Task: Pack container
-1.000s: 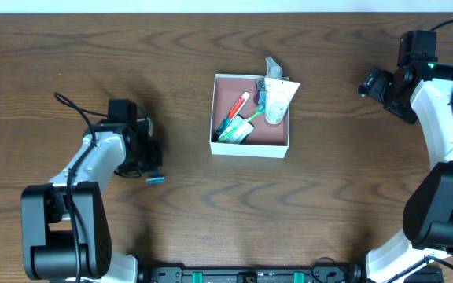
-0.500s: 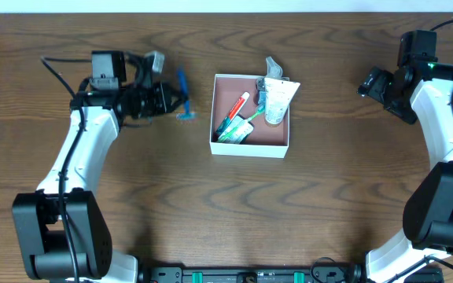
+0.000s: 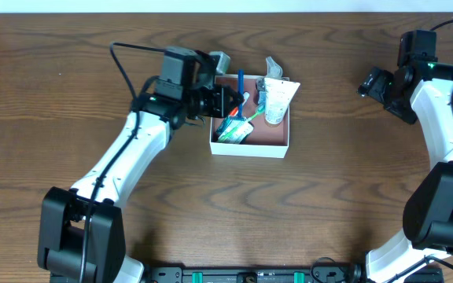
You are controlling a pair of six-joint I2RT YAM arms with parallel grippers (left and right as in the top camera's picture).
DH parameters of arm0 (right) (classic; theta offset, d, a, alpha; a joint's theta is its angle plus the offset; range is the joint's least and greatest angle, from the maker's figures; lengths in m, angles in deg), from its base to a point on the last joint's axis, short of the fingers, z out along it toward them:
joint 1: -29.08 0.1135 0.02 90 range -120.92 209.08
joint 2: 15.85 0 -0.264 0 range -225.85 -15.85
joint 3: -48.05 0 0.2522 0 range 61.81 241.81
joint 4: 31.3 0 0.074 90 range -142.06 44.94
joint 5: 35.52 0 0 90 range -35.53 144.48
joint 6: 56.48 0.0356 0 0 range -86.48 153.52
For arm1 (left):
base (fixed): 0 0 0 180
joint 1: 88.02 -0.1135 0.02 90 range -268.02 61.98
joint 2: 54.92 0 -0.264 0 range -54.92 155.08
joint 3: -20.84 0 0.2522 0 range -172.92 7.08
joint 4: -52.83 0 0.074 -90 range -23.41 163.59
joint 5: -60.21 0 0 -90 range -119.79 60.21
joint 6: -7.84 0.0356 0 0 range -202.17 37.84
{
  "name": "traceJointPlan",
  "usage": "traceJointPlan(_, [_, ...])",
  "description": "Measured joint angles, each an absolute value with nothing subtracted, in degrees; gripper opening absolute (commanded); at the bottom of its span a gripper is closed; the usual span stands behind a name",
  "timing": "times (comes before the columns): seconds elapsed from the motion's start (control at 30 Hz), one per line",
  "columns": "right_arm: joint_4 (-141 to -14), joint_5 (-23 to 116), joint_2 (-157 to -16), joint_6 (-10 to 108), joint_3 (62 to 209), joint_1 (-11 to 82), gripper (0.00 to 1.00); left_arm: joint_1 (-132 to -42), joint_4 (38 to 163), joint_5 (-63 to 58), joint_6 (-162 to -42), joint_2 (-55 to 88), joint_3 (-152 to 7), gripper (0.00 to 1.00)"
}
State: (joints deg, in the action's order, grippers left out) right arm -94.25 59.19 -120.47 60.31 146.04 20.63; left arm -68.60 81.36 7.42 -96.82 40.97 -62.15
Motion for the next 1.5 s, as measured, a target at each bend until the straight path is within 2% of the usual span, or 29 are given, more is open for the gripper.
traceJointPlan(0.07, [-94.27,59.19,-120.47,60.31,146.04,20.63,0.99,-68.05,81.64,5.28,-96.91,40.97,-62.15,0.45])
traceJointPlan(0.1, [-94.27,59.19,-120.47,60.31,146.04,20.63,0.99,-68.03,81.64,4.36,-97.06,40.97,-62.15,0.50])
traceJointPlan(0.17, [-94.27,59.19,-120.47,60.31,146.04,20.63,0.99,-68.09,81.62,3.09,-97.13,40.97,-62.15,0.59])
traceJointPlan(0.3, [-94.27,59.19,-120.47,60.31,146.04,20.63,0.99,-68.57,81.64,1.69,-97.37,40.97,-62.15,0.62])
traceJointPlan(0.37, [-94.27,59.19,-120.47,60.31,146.04,20.63,0.99,-68.99,81.64,1.37,-97.34,40.97,-62.15,0.67])
traceJointPlan(0.43, [-94.27,59.19,-120.47,60.31,146.04,20.63,0.99,-69.64,81.66,1.28,-97.28,40.97,-62.15,0.79])
traceJointPlan(0.47, [-94.27,59.19,-120.47,60.31,146.04,20.63,0.99,-70.13,81.62,1.26,-97.13,40.97,-62.15,0.94])
traceJointPlan(0.5, [-94.27,59.19,-120.47,60.31,146.04,20.63,0.99,-70.52,81.66,1.28,-97.04,40.97,-62.15,0.98])
traceJointPlan(0.7, [-94.27,59.19,-120.47,60.31,146.04,20.63,0.99,-76.88,83.98,0.91,-97.39,37.78,-62.15,0.98])
traceJointPlan(1.0, [-94.27,59.19,-120.47,60.29,146.04,20.63,0.99,-87.83,91.72,-5.02,-97.41,22.61,-62.17,0.98])
traceJointPlan(1.5, [-94.27,59.19,-120.47,60.31,146.04,20.63,0.99,-89.80,95.15,-11.27,-97.13,8.19,-62.17,0.98])
